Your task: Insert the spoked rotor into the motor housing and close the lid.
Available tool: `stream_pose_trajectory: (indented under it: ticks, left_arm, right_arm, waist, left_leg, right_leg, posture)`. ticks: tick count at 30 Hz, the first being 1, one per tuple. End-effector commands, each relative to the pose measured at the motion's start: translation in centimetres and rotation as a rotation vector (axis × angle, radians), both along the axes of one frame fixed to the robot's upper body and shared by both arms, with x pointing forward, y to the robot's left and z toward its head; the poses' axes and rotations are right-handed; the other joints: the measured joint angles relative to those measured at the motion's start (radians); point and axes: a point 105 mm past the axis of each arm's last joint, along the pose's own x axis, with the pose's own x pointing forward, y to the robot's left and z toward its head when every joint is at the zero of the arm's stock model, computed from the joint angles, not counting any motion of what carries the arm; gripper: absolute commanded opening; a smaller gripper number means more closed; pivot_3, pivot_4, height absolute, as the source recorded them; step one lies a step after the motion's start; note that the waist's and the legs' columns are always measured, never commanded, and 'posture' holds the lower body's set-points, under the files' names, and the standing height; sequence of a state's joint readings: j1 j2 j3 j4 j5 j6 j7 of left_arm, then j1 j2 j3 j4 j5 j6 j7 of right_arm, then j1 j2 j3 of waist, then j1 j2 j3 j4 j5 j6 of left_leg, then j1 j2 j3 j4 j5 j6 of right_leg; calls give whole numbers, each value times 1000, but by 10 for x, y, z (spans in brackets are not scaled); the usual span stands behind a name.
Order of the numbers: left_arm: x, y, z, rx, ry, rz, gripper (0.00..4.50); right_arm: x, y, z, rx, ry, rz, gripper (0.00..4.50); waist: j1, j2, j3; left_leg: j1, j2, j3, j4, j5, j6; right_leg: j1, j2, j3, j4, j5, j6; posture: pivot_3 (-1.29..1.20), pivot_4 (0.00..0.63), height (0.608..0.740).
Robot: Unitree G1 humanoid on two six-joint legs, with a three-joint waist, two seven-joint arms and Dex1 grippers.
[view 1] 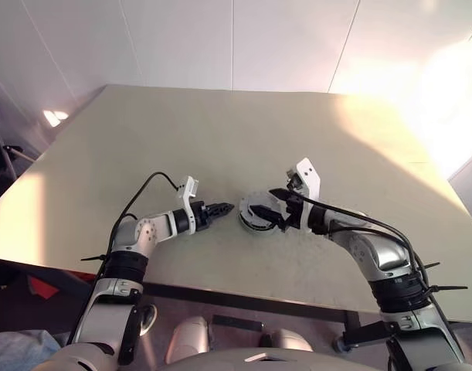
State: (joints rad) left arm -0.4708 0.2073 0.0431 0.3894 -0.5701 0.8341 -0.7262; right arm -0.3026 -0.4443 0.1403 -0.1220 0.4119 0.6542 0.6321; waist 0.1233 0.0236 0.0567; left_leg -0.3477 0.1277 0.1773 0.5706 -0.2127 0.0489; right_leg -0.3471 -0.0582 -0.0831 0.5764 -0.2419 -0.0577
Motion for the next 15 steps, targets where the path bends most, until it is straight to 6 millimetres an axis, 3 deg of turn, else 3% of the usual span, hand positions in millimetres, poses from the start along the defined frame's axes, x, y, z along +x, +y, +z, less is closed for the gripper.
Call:
stream_pose_trajectory:
  ticks: [1,15]
  left_arm:
    - [3,18,-14,78,35,64,2102]
    - [4,19,-15,91,37,64,2102]
  right_arm:
    - [1,6,5,-46,-87,38,4469]
    - [3,7,-15,-185,-171,61,4469]
  waist:
    - [0,0,0]
    - [-3,-2,0]
  left_leg:
    - [0,0,0,0,0,0]
    - [1,0,0,1,0,0]
  right_leg:
    - [0,0,0,0,0,0]
    - [0,0,0,2,0,-1]
  posture:
    - [0,0,740]
    - [0,0,740]
